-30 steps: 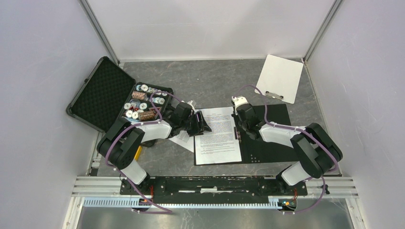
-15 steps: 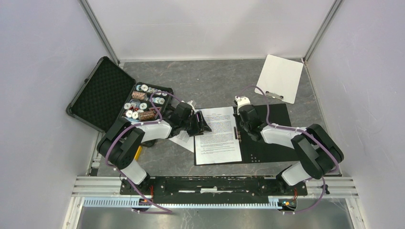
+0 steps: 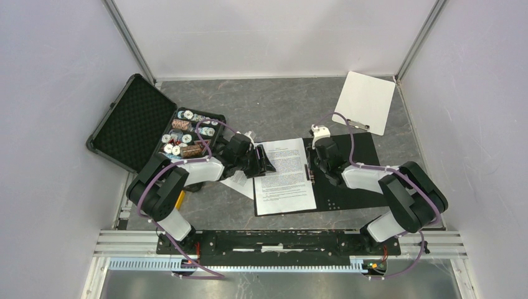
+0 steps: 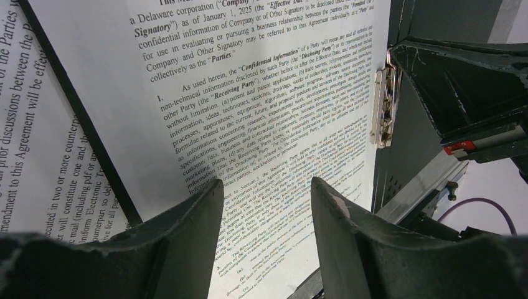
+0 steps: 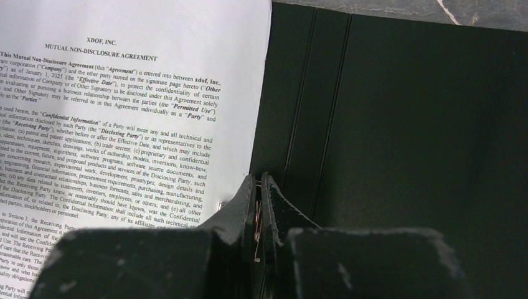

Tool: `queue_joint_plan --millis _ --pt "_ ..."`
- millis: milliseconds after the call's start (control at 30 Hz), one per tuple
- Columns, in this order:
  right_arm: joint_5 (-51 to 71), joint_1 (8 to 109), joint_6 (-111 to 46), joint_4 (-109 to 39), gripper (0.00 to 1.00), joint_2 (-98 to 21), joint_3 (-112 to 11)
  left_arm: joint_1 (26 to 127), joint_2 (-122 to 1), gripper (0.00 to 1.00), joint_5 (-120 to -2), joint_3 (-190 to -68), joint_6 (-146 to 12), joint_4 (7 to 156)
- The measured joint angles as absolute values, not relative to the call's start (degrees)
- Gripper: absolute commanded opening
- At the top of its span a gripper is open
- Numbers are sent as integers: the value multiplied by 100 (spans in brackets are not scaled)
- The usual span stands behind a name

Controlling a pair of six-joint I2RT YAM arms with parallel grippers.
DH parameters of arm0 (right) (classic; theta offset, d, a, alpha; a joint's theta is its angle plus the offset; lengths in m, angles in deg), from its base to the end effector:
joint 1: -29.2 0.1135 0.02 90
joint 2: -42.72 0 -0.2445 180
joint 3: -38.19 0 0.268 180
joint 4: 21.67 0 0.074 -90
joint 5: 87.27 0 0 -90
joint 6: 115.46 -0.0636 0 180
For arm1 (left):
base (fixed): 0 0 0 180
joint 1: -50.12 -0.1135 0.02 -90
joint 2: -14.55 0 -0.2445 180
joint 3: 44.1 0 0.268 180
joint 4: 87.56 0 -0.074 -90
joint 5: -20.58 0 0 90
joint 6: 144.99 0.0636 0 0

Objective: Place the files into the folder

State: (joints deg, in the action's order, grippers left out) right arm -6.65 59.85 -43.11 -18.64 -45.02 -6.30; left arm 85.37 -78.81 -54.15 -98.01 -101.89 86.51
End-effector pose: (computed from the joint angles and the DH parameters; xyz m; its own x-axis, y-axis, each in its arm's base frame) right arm 0.2720 0.1491 0.0859 -0.6494 -0.0371 -0.7595 -0.2088 0.9691 0.1312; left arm 0.2650 -0.2078 0.0909 -0.9140 -0.2166 -0.3431 0.0592 0.7653 -0.6410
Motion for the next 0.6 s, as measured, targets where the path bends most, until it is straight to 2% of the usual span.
queue_joint_plan --millis 600 --pt "-654 5913 -4582 -1497 8 -4166 -285 8561 -7885 62 -5459 -9845 -10189 8585"
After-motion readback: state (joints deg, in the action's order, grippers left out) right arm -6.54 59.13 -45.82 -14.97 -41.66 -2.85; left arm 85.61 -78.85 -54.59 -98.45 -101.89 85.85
